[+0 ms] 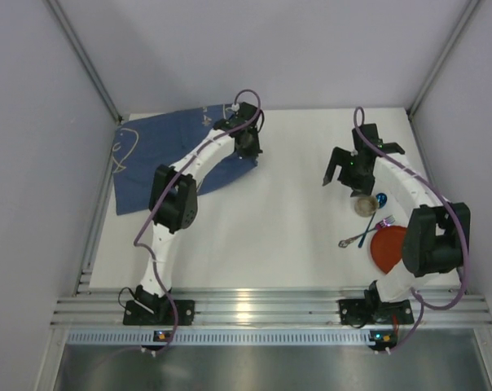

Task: Set the dinner table for one person

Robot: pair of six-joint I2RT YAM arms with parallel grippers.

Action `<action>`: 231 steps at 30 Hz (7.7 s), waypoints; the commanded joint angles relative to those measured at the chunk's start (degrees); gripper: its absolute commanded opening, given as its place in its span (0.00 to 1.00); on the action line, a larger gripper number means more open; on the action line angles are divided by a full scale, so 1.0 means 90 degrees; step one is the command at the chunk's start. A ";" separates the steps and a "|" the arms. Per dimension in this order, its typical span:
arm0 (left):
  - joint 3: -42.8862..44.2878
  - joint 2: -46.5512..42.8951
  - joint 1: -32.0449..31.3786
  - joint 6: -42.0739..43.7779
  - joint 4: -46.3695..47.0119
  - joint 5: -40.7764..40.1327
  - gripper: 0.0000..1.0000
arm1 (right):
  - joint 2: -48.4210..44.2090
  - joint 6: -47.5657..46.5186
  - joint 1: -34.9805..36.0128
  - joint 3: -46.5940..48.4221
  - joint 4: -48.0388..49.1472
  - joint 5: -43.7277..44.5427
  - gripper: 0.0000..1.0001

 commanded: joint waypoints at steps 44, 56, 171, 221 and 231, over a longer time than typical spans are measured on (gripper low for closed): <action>-0.0150 -0.0860 -0.3093 -0.1362 -0.0679 0.0256 0.98 | -0.2325 -0.0471 -0.0333 -0.1006 -0.0702 0.2818 1.00; -0.4868 -0.3731 -0.1618 -0.1177 -0.0095 -0.0674 0.98 | -0.1105 -0.0051 -0.1651 -0.1142 -0.0429 0.1159 1.00; -0.6453 -0.6252 -0.0846 -0.1255 -0.2056 -0.0781 0.98 | 0.4533 0.0595 0.0790 0.5705 -0.0780 0.0982 0.79; -0.7721 -0.7561 -0.1510 -0.1274 -0.1022 -0.0195 0.97 | -0.1083 0.0301 -0.2023 -0.1915 -0.0076 -0.0043 0.52; -0.7790 -0.7444 -0.1519 -0.1226 -0.0885 -0.0156 0.97 | -0.1787 -0.0031 -0.2023 -0.1864 -0.0702 0.0407 0.53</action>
